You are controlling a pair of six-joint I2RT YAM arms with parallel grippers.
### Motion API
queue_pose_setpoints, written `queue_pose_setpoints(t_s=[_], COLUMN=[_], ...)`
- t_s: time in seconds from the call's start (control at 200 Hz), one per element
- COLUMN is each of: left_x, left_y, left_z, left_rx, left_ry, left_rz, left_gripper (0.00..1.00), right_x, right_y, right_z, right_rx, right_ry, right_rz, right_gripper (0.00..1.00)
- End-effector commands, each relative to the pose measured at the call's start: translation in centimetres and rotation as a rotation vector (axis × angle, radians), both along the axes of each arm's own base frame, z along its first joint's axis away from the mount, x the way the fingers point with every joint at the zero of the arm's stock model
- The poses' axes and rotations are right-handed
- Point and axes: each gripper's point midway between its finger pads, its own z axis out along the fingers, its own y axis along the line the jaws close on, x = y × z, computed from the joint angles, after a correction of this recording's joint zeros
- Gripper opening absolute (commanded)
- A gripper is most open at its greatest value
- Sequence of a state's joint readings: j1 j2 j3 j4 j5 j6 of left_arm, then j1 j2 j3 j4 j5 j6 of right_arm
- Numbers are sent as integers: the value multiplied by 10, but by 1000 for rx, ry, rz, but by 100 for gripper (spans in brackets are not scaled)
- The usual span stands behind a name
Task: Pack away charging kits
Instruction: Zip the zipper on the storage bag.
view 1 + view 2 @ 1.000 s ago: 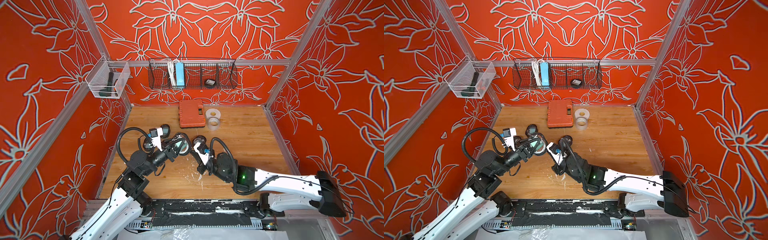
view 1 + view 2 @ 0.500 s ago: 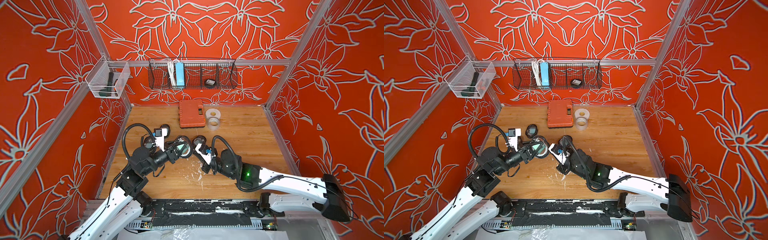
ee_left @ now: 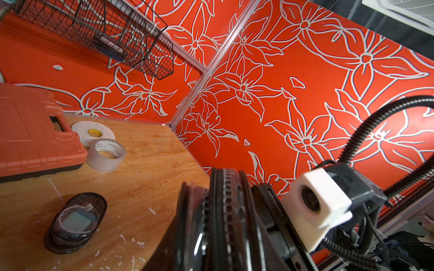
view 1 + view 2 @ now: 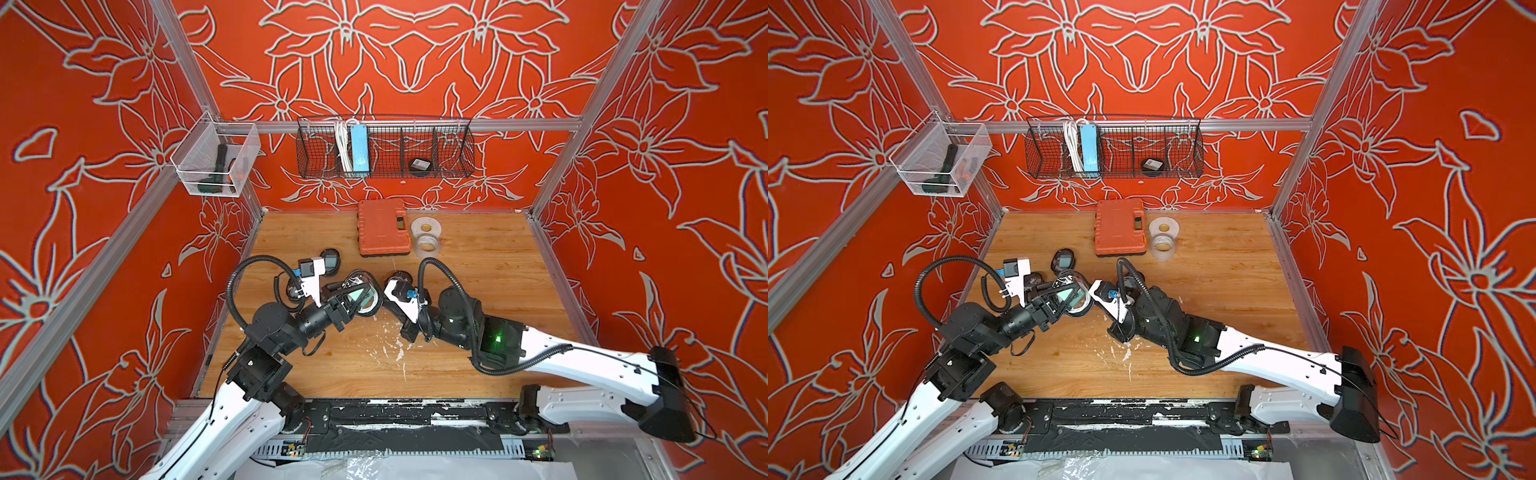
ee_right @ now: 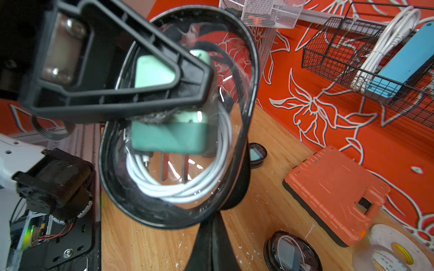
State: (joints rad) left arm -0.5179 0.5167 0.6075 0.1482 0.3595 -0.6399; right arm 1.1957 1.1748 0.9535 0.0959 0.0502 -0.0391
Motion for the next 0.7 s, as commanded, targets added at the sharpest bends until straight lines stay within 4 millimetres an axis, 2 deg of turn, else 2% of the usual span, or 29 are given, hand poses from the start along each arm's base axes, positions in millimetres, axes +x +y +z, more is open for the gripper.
queue_pose_setpoints(t_s=[0.0, 0.1, 0.42, 0.46, 0.545, 0.691], left_x=[-11, -13, -8, -8, -7, -3], left_y=[3, 4, -4, -5, -5, -5], left_z=[14, 17, 16, 16, 15, 13], left_rx=[-48, -61, -72, -73, -75, -73], left_ry=[-48, -53, -28, -28, -24, -12], left_rz=[-20, -25, -57, -60, -59, -48], left_gripper=[17, 29, 55, 55, 45, 52], right_x=[5, 2, -1, -2, 0, -2], right_y=[2, 6, 12, 12, 11, 11], right_z=[19, 23, 29, 30, 31, 40], right_rx=[34, 41, 90, 98, 115, 158], right_ry=[-3, 6, 61, 71, 90, 145], right_rz=[-12, 6, 18, 15, 2, 3], right_gripper=[0, 0, 0, 0, 0, 0])
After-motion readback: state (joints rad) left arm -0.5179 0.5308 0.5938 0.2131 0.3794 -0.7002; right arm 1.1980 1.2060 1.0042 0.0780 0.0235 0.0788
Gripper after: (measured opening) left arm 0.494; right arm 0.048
